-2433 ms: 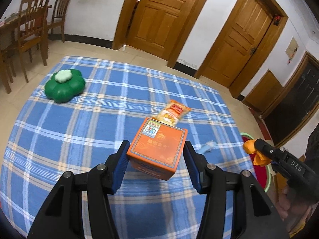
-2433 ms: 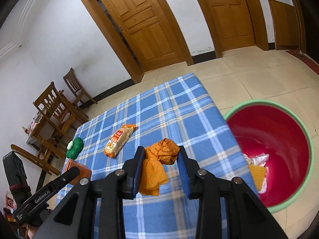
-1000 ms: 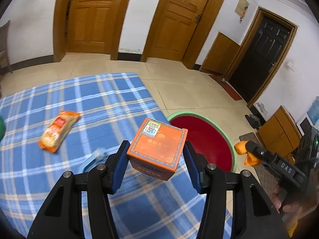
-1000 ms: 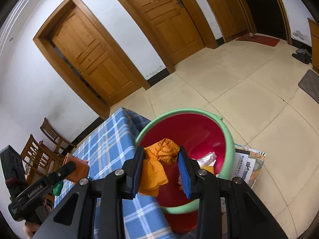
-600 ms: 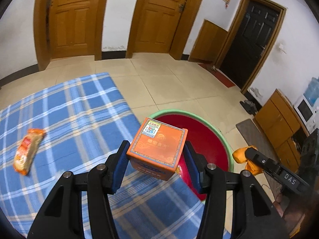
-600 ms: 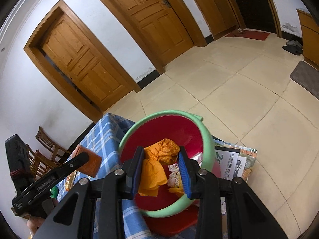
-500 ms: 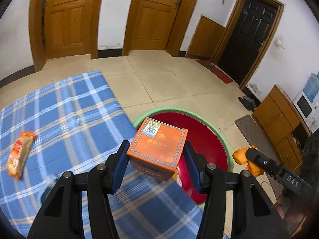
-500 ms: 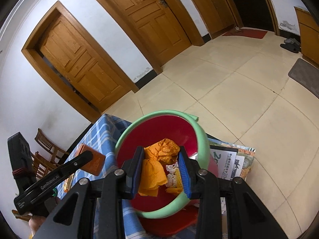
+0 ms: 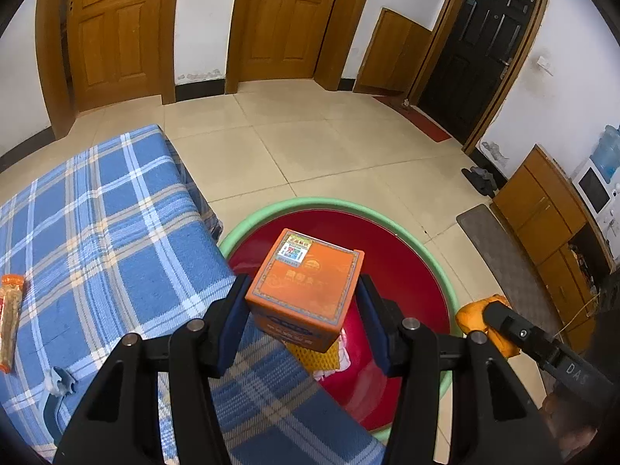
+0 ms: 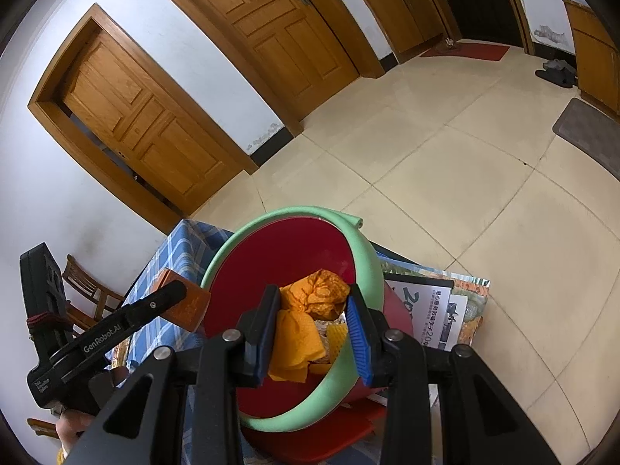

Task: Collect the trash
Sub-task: 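Open the left tool to drop the box while the right tool releases the cloth, then move both tools back toward the noodle snack bag on the table, then grasp the noodle snack bag with the left tool while the right tool grasps the blue clip, then carry the snack bag and blue clip with both tools over the red bucket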

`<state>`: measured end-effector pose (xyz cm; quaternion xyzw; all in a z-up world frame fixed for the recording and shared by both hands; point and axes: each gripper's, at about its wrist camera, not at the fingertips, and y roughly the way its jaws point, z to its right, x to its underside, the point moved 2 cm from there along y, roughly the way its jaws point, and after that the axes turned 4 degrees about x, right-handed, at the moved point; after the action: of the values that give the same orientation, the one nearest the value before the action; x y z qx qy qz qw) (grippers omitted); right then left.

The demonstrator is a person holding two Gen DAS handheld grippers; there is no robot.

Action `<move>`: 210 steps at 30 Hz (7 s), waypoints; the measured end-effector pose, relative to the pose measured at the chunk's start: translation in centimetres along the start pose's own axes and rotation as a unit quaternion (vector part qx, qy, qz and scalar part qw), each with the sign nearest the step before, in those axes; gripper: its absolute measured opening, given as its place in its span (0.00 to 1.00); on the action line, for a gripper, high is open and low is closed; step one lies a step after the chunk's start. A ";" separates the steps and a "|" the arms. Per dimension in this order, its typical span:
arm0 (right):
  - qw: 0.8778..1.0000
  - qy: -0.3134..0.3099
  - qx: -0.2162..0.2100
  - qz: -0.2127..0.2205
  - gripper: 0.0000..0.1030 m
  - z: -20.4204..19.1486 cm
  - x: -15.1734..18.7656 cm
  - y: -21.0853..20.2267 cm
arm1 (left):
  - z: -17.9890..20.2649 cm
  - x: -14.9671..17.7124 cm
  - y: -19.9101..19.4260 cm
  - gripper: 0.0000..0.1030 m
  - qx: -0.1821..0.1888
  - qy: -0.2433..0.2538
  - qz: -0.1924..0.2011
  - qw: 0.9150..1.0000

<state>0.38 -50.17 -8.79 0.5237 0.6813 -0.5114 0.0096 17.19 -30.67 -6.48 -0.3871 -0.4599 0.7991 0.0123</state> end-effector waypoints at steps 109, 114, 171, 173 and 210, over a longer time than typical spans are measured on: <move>0.994 -0.096 0.023 -0.037 0.72 -12.1 5.4 0.3 | -24.4 5.7 -8.8 0.43 -0.147 -0.114 0.027 0.982; 0.993 -0.113 0.008 -0.039 0.72 -13.9 6.0 0.1 | -24.2 6.4 -10.4 0.43 -0.139 -0.126 0.041 0.981; 0.945 -0.314 -0.012 -0.088 0.17 -31.1 18.0 8.9 | -29.0 14.9 -19.0 0.43 -0.125 -0.248 0.138 0.951; 0.945 -0.313 -0.020 -0.089 0.17 -30.8 17.8 8.4 | -28.7 14.8 -18.8 0.43 -0.124 -0.246 0.136 0.952; 0.974 -0.208 -0.084 -0.022 0.17 -20.8 10.5 -3.9 | -15.8 11.1 -21.6 0.43 -0.102 -0.175 0.135 0.970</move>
<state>3.69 -27.82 -1.90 0.3884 0.7161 -0.5500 0.1837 12.11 -2.61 -1.51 -0.2992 -0.4778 0.7973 -0.2159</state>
